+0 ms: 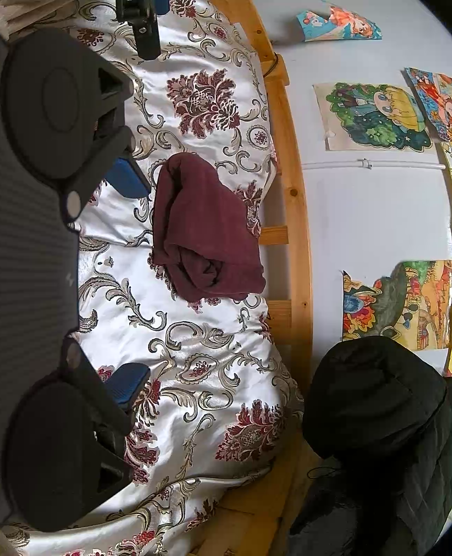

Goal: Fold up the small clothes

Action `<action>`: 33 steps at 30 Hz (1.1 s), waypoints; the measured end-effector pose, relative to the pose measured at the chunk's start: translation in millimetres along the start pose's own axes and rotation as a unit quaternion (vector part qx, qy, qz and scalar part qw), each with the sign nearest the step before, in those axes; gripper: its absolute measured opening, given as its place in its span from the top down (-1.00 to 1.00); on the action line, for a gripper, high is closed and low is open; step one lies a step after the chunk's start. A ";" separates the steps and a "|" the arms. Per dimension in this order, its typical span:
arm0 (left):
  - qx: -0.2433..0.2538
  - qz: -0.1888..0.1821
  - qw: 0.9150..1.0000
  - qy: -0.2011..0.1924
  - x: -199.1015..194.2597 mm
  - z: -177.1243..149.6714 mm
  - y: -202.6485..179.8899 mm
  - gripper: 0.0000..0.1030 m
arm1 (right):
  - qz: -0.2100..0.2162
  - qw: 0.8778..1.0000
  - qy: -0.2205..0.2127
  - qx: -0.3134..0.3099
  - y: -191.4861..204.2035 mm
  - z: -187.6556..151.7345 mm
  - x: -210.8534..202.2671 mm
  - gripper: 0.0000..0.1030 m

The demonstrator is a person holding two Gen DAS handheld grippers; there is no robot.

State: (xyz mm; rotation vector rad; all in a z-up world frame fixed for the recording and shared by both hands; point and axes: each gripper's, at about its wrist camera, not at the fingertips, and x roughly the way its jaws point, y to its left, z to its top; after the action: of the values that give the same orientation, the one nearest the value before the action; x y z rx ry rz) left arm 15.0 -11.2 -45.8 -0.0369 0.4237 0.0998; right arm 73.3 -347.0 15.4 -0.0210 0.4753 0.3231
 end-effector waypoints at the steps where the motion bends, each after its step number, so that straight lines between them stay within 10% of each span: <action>1: 0.000 0.000 1.000 0.000 0.1 -0.1 0.2 -0.99 | 0.000 1.000 0.000 0.000 0.1 0.1 -0.1 -0.99; 33: 0.001 -0.002 1.000 -0.001 0.1 -1.0 1.3 -0.99 | 0.001 1.000 0.003 -0.001 -1.8 -3.2 1.6 -0.99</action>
State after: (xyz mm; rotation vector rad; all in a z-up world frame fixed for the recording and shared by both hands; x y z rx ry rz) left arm 14.5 -10.0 -46.8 -0.0366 0.4223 0.0950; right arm 73.8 -348.5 11.8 -0.0239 0.4799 0.3267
